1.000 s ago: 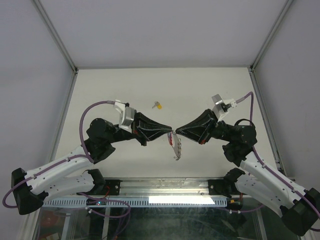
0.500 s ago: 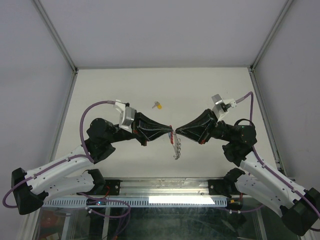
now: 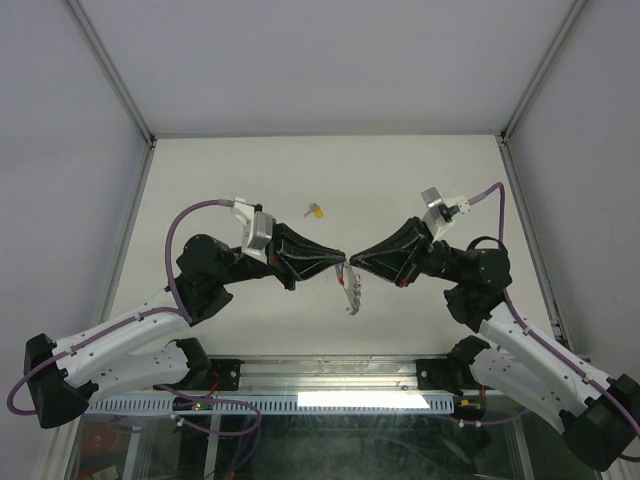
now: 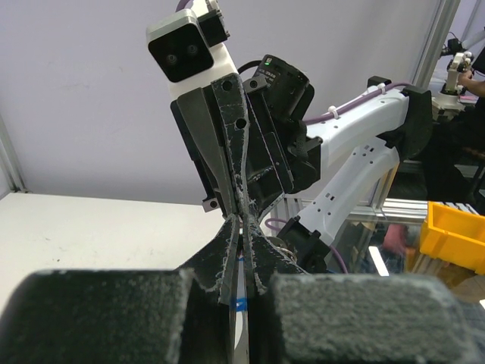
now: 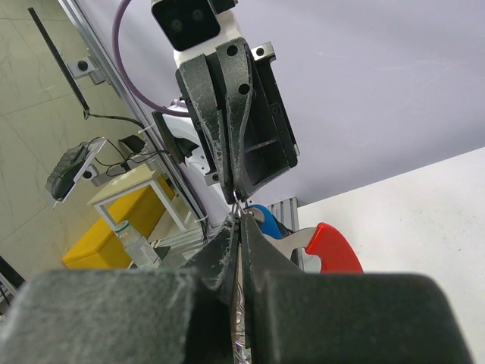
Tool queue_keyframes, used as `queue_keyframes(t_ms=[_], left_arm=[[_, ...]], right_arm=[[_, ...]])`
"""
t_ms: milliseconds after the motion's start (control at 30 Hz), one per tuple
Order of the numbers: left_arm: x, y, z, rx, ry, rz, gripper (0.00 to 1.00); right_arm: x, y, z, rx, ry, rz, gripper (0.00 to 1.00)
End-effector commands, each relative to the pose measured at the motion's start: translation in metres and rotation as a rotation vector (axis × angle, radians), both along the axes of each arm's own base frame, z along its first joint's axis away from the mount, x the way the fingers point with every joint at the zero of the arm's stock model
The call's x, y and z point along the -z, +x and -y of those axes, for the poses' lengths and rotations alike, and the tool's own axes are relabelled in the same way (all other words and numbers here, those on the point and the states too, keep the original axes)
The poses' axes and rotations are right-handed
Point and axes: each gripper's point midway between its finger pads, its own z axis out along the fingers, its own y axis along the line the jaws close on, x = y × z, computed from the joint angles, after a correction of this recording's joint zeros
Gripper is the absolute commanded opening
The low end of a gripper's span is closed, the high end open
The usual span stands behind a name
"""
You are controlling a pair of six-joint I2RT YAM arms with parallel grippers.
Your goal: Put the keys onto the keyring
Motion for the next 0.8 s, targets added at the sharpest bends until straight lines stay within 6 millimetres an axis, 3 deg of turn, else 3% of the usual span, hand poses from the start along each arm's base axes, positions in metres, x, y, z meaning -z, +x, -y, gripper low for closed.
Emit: queue_keyframes(t_ms=[0,767], left_arm=[[-0.02,-0.002,-0.004,-0.001,-0.049,0.044,0.0],[-0.018,-0.004,-0.004,0.011,-0.04,0.04,0.0]], right_arm=[[-0.009,0.002,0.004,0.036,0.034,0.035,0.0],[-0.012,0.015,0.013,0.133,0.068,-0.015,0.0]])
